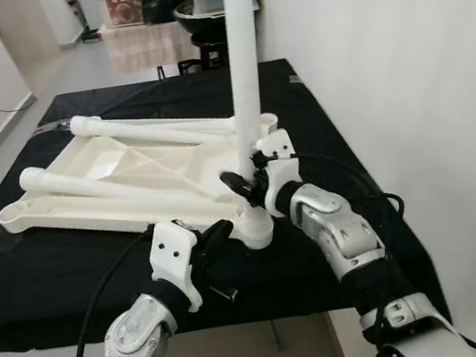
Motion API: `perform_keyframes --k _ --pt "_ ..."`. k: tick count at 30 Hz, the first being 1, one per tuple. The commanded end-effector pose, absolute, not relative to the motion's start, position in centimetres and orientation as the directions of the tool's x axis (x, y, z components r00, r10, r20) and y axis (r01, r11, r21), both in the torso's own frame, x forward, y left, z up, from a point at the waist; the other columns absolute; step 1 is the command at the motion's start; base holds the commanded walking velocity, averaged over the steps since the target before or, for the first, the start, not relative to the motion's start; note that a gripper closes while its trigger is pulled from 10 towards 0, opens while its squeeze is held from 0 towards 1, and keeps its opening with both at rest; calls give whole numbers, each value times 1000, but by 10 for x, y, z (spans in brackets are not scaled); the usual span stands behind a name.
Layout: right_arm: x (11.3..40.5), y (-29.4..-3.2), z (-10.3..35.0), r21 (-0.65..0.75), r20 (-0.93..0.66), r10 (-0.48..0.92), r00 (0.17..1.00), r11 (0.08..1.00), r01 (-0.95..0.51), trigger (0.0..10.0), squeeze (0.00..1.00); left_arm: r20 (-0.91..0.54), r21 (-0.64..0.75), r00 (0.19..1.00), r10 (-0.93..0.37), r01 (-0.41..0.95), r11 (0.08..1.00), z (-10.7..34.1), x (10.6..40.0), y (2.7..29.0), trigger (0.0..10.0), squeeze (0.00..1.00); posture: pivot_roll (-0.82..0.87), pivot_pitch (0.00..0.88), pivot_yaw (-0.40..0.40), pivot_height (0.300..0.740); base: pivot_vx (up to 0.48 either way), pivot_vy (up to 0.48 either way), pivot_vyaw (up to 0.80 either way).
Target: Building children table
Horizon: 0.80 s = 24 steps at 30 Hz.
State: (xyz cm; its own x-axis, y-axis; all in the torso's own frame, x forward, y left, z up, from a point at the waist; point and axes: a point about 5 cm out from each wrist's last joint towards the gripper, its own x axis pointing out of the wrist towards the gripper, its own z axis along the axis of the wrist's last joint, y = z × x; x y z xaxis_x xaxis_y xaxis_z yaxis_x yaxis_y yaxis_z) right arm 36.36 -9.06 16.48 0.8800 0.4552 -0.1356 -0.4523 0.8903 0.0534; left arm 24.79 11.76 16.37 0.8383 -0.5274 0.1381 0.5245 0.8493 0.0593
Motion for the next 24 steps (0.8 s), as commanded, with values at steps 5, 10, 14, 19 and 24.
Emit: perform_keyframes --k 5,10,14,19,24 --pt "379 -107 203 30 -32 644 765 765 -643 10000 0 114 74 861 -496 491 868 162 242 128 10000 0 78 79 -40 740 0 0 0" --pt "385 -125 213 -40 -46 772 634 633 -773 10000 0 111 79 884 -454 447 891 164 231 138 10000 0 94 72 -52 740 0 0 0" --pt "388 -135 213 -34 -74 790 609 608 -793 10000 0 122 53 898 -424 421 906 166 221 140 10000 0 102 70 -57 740 0 0 0" --pt "389 -143 213 3 -69 806 588 589 -808 10000 0 110 47 901 -419 416 908 163 215 139 10000 0 108 67 -60 740 0 0 0" --pt "388 -149 214 50 -27 833 552 553 -832 0 0 108 45 901 -420 417 908 162 217 137 10000 0 107 62 -63 740 0 0 0"
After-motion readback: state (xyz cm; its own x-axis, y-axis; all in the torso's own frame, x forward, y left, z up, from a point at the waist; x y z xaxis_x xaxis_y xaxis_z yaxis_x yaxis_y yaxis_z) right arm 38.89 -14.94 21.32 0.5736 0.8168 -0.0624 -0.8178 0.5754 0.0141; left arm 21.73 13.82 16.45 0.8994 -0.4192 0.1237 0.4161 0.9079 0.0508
